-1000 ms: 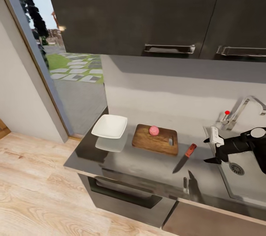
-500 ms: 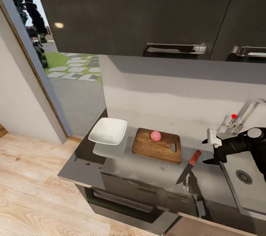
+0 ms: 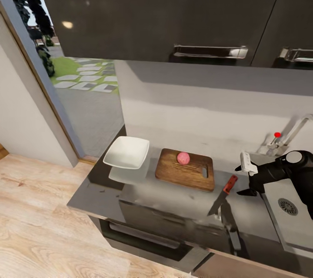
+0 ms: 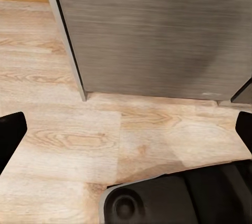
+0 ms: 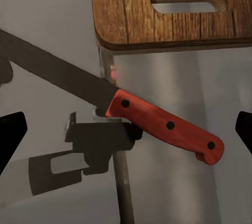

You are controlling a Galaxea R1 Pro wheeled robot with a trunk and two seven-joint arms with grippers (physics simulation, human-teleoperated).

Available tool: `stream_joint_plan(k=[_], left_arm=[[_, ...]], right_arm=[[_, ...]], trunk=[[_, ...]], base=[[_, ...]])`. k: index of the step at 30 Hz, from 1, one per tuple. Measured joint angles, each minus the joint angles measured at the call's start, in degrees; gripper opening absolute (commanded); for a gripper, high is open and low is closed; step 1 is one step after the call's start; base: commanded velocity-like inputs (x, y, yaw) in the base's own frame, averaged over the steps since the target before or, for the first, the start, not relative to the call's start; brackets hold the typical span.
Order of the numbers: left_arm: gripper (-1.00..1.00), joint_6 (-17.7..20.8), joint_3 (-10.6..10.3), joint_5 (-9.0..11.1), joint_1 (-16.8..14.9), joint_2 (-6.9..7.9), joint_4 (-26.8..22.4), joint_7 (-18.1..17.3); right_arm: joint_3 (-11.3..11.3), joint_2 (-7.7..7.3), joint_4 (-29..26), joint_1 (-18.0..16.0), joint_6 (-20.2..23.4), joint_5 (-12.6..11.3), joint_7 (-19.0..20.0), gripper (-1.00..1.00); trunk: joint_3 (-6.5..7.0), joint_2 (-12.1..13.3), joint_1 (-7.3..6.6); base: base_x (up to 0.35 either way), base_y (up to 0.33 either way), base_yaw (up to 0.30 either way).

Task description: In the kitchen, take the Vidalia onion out of the sink, dice it on the chopping board with the paring knife, put the diced onion into the bowl on the countertop, then place both the paring knife and the chopping board into the sink.

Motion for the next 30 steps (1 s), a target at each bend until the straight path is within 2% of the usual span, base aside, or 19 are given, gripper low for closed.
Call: stream_joint_plan(k=[8,30], left_arm=[[1.0,0.0,0.0,0.0,0.0,0.0,0.1,0.0],[1.0,0.0,-0.1,0.0,0.0,0.0,0.2,0.0]], right_arm=[[0.0,-0.09,0.0,0.0,-0.1,-0.1,0.0,1.0],[0.1,-0.11,0.1,0.0,-0.2,0.0,0.0,1.0]], trunk=[[-0.73,0.0,0.0],[-2.73,0.0,0.01]], base=[[0.137,-0.068,0.0],[0.016,-0.005,0.0]])
